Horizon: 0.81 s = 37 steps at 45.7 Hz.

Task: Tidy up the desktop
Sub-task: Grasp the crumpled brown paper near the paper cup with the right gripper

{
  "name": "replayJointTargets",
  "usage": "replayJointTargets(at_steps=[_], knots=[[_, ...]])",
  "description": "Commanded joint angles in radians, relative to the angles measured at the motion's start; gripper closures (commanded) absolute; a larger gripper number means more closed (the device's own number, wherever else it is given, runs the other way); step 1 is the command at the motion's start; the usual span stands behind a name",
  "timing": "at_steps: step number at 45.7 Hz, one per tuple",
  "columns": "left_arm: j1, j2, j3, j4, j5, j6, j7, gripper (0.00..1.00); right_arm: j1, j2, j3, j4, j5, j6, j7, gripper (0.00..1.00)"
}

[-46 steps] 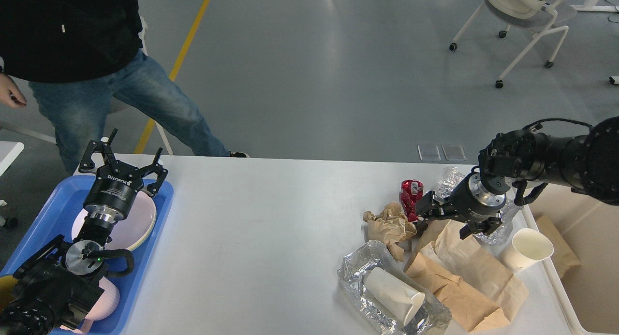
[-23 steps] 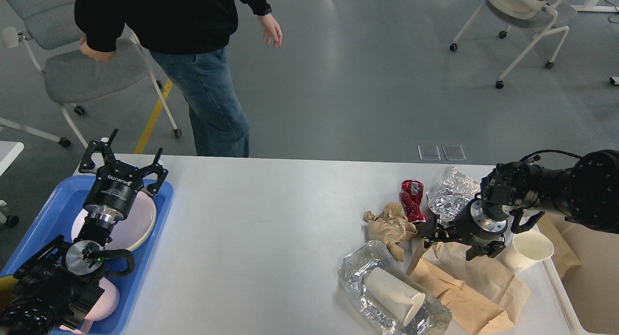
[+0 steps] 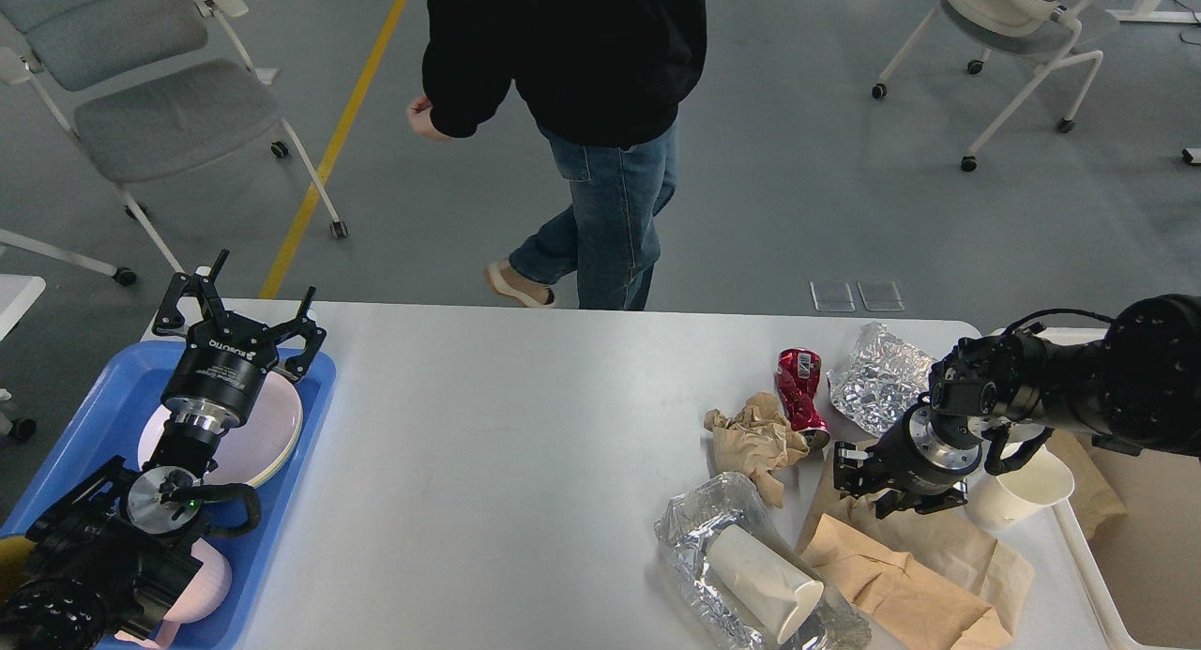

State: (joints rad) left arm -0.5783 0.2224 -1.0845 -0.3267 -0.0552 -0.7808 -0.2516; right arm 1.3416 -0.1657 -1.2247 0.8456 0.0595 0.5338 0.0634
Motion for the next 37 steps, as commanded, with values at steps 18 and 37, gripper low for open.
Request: replayJointTargets(at_steps=[18,37], knots=[[0.000,0.000,0.000,0.000,0.000,0.000,0.000,0.04,0.195,-0.208,-0.004,0.098,-0.006,0.247,-0.001,1.00],[0.000,0.000,0.000,0.000,0.000,0.000,0.000,0.04,0.461,-0.330,-0.009,0.167,-0.009,0.426,-0.001,1.00]])
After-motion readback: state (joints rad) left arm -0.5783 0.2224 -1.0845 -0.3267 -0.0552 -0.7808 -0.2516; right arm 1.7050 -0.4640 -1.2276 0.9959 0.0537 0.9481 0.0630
